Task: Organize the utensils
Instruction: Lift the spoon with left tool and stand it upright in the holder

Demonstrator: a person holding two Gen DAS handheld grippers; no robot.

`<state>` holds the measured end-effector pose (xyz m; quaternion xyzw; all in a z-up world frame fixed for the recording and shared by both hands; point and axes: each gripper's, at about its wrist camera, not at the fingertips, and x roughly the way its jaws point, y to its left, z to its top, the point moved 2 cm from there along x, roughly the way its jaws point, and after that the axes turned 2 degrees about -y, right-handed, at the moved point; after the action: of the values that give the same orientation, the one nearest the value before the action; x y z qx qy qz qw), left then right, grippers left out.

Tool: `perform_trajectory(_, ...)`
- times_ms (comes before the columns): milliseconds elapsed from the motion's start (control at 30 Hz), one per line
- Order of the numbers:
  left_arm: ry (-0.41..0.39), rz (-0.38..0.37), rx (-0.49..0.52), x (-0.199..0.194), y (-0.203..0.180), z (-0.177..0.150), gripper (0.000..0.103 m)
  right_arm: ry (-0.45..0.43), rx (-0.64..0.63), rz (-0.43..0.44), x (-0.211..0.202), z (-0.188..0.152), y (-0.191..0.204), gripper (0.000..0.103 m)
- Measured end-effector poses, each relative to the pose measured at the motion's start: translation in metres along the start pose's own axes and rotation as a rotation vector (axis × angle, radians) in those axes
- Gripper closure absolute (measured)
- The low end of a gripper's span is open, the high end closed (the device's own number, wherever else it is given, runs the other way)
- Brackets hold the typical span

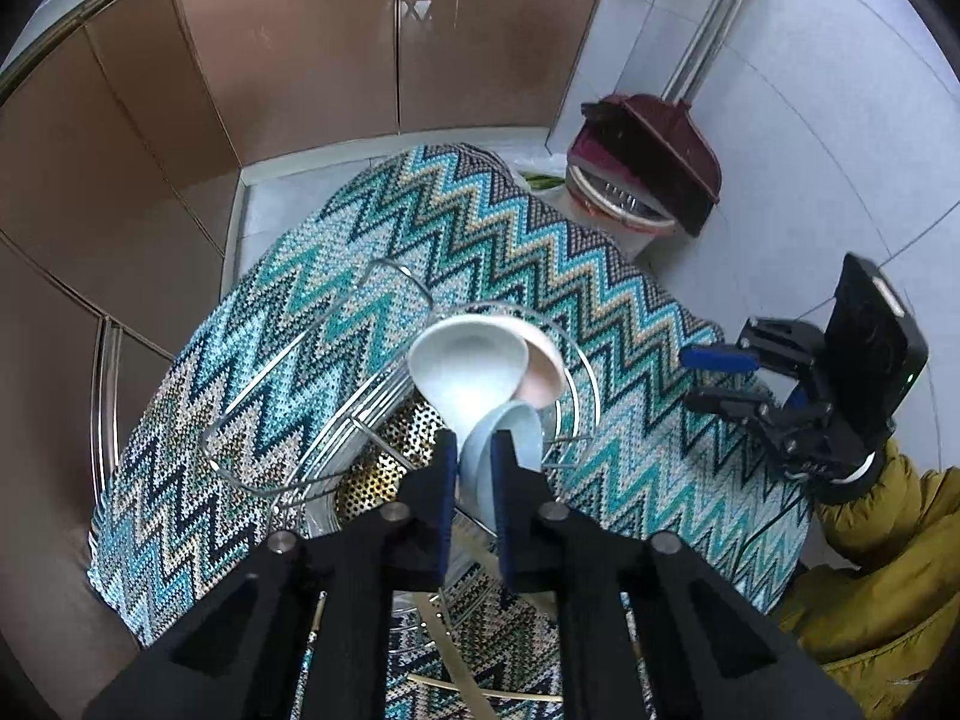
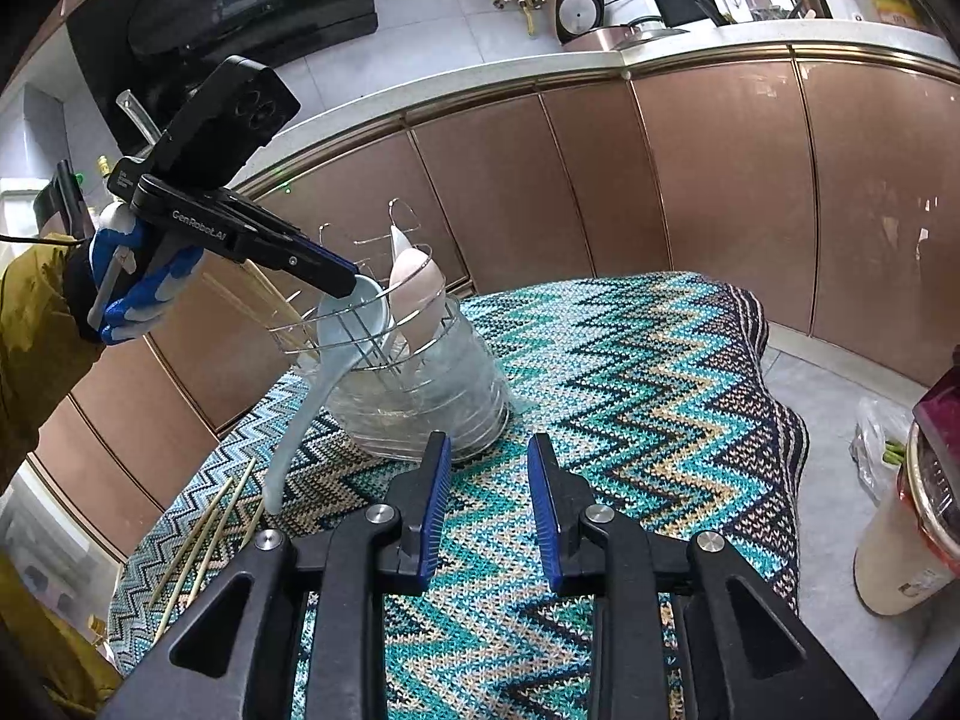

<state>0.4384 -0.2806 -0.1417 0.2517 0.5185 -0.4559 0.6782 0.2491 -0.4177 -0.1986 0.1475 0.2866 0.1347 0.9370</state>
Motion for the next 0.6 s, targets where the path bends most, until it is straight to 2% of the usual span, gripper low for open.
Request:
perform_trajectory(200, -0.010, -0.003, 0.026, -0.001, -0.002, -0.002, 0.095, -0.001, 0.018, -0.008, -0.001, -0.004, -0.007, 0.076)
perform_trajectory(333, -0.059, 0.043, 0.034, -0.004, -0.002, -0.005, 0.097, 0.000, 0.030, -0.014, 0.001, -0.006, -0.010, 0.071)
perform_trajectory(467, -0.168, 0.109, 0.013, -0.017, -0.004, -0.005, 0.097, 0.004, 0.032, -0.013, 0.002, -0.007, -0.012, 0.071)
perform_trajectory(600, -0.276, 0.214, 0.020, -0.028, -0.014, -0.011, 0.097, 0.000, 0.039, -0.011, 0.001, -0.007, -0.013, 0.071)
